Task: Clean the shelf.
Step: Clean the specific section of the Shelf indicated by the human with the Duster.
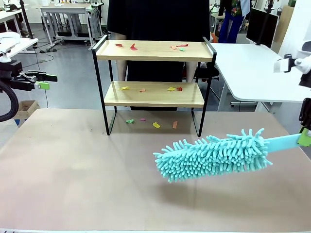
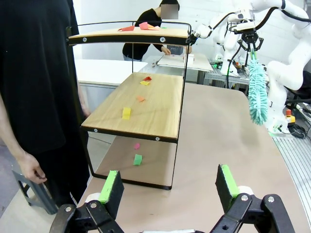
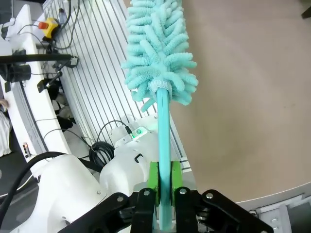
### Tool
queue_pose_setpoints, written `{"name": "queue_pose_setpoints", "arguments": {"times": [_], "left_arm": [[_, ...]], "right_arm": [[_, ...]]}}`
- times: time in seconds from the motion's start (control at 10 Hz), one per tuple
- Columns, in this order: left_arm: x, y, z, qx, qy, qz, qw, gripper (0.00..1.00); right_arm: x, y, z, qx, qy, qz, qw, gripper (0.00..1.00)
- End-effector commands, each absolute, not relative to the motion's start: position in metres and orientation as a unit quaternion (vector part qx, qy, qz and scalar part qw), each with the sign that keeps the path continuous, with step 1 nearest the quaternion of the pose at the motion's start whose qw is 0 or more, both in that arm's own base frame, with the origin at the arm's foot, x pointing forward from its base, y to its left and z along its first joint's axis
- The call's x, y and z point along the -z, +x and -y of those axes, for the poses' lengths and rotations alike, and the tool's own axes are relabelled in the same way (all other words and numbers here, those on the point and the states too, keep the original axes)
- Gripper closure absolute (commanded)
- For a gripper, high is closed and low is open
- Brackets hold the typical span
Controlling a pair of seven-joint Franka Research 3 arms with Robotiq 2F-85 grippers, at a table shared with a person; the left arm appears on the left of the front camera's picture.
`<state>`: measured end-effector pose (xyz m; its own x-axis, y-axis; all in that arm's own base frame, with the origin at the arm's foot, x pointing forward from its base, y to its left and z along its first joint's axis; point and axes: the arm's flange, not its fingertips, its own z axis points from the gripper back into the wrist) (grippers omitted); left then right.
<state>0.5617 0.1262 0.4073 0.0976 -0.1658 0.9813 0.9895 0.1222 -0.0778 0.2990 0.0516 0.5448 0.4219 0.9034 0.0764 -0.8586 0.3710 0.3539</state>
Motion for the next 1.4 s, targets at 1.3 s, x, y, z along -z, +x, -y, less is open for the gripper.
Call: {"name": "queue_pose_setpoints", "arguments": {"times": [1.3], "left_arm": [[-0.409,0.561,-0.126,0.491,-0.445,0.463,0.589,0.0]], "right_arm": [[-0.545,0.299,-0.052,-0.534,0.172,-0.065,0.825,0.87]]}}
